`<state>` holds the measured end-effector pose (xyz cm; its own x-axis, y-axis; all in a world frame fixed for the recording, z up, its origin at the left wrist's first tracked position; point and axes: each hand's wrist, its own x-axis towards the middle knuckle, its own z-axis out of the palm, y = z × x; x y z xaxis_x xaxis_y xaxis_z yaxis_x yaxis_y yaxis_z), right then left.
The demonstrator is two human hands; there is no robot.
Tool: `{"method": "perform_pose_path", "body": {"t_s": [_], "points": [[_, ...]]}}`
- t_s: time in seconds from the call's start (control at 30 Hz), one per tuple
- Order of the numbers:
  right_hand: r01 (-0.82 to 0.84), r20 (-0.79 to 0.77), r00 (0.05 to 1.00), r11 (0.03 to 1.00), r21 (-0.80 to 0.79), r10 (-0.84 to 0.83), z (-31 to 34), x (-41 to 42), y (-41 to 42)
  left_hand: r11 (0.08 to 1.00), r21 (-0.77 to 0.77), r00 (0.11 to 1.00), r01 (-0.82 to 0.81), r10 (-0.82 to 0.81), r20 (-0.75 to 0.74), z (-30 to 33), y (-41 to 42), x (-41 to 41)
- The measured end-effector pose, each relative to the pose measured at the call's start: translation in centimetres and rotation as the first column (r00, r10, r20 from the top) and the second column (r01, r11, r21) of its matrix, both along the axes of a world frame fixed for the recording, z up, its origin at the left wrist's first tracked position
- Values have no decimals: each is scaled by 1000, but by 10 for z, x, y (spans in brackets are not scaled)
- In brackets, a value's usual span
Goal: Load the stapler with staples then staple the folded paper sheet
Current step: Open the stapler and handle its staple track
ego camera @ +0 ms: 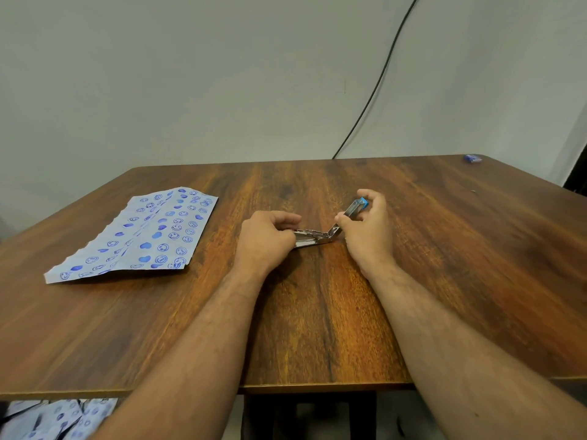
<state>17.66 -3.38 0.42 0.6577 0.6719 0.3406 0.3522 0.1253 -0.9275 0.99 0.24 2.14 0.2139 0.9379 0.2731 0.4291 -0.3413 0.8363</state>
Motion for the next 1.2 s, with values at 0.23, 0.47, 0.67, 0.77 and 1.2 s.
{"method": "perform_pose_path", "body": {"t_s": [0.23,0.47,0.67,0.77,1.2], "points": [[51,-54,997,998,-48,-54,0,-3,4,999,8,991,35,-34,-126,-5,1,-5],[130,-64,988,978,-161,-142,0,2,6,999,33,989,10,-5,-147,-7,6,-5],[80,-39,995,968,-238,-92,8,-2,-5,1000,22,986,-2,6,-165,-5,5,-7],[66,0,998,962,-266,-68,9,-5,-4,1000,12,982,6,-4,-189,-5,6,-7],[-89,258,952,954,-287,167,12,-14,-9,996,-93,980,14,-32,-194,-3,6,-9]]}}
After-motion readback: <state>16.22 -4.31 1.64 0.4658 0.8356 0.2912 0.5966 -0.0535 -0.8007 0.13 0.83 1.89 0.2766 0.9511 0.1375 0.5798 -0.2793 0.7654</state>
